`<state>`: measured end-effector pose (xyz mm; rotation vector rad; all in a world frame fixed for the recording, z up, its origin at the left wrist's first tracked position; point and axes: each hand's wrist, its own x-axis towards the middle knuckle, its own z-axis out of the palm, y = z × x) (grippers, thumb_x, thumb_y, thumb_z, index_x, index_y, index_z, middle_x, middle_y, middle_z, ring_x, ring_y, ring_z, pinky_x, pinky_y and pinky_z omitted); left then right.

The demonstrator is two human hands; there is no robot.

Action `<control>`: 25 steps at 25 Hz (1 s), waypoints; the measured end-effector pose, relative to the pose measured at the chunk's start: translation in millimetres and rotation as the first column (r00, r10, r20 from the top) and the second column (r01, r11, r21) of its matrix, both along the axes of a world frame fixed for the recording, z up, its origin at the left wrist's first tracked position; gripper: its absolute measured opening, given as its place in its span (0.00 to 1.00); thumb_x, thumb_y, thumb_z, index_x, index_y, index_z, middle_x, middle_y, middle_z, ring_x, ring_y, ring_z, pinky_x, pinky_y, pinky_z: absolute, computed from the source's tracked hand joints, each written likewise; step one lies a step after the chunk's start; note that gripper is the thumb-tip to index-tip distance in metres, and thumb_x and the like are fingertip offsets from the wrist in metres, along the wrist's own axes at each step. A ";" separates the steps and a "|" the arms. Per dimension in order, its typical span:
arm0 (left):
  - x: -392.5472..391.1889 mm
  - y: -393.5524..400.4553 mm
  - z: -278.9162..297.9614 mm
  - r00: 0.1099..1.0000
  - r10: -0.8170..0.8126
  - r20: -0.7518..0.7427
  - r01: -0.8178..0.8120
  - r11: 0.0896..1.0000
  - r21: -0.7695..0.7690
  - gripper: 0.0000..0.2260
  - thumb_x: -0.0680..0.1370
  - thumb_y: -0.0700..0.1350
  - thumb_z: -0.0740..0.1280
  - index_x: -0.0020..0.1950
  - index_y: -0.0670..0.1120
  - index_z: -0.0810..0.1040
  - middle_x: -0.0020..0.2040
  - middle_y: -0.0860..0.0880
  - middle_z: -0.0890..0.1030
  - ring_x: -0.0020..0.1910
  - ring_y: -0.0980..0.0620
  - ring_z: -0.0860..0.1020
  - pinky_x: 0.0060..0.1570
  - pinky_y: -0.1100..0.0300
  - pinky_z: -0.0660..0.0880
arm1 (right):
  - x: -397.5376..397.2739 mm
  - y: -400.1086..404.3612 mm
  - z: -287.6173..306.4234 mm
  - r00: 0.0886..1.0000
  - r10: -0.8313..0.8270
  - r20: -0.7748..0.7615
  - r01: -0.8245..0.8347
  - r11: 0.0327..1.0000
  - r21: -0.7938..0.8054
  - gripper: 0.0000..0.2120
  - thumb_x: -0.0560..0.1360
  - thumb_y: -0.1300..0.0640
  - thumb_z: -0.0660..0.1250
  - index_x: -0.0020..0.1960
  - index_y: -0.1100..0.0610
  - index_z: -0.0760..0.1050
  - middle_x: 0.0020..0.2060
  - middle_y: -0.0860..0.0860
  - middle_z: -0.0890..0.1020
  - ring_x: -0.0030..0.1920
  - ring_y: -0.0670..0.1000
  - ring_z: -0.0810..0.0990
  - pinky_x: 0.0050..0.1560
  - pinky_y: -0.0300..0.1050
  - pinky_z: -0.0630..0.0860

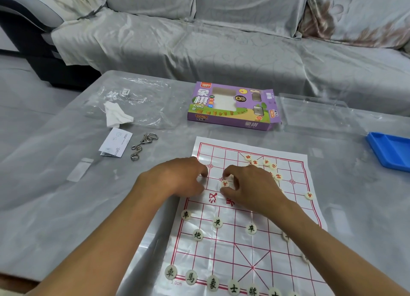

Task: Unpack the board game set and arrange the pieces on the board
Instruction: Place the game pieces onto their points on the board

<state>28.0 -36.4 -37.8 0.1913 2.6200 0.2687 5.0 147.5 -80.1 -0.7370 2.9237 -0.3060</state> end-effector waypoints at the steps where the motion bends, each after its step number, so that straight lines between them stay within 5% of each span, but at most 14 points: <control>1: -0.1 0.0 0.3 1.000 -0.001 0.004 0.001 1.000 -0.002 0.19 0.79 0.49 0.62 0.70 0.55 0.69 0.69 0.51 0.68 0.63 0.48 0.71 0.54 0.59 0.69 | 0.3 0.3 -0.7 1.000 0.020 0.009 -0.020 1.000 0.003 0.16 0.77 0.42 0.64 0.62 0.46 0.74 0.50 0.46 0.82 0.47 0.46 0.78 0.45 0.37 0.69; 12: -0.5 1.4 1.7 0.999 -0.023 0.030 0.024 0.999 -0.033 0.20 0.79 0.43 0.60 0.71 0.53 0.69 0.69 0.49 0.67 0.62 0.48 0.71 0.52 0.60 0.67 | -4.9 -5.0 -8.5 0.999 0.001 -0.050 -0.002 1.000 -0.004 0.15 0.78 0.43 0.62 0.62 0.48 0.75 0.50 0.47 0.83 0.48 0.48 0.79 0.46 0.39 0.70; 21: 0.0 0.9 -1.6 0.998 -0.052 0.047 0.055 0.995 -0.077 0.20 0.79 0.43 0.60 0.70 0.55 0.70 0.68 0.50 0.66 0.62 0.48 0.71 0.60 0.54 0.72 | 2.8 -3.3 -4.3 0.999 0.022 -0.045 -0.024 0.999 -0.038 0.18 0.79 0.45 0.61 0.67 0.48 0.70 0.50 0.49 0.82 0.47 0.49 0.78 0.44 0.40 0.70; 25: -1.7 -0.7 -2.4 0.998 -0.048 0.049 0.051 0.997 -0.057 0.17 0.79 0.45 0.60 0.68 0.55 0.72 0.67 0.51 0.67 0.62 0.48 0.72 0.61 0.54 0.72 | 1.1 39.2 11.9 0.993 -0.084 -0.081 0.074 0.990 -0.118 0.15 0.79 0.46 0.62 0.64 0.46 0.72 0.37 0.43 0.78 0.41 0.47 0.76 0.47 0.44 0.75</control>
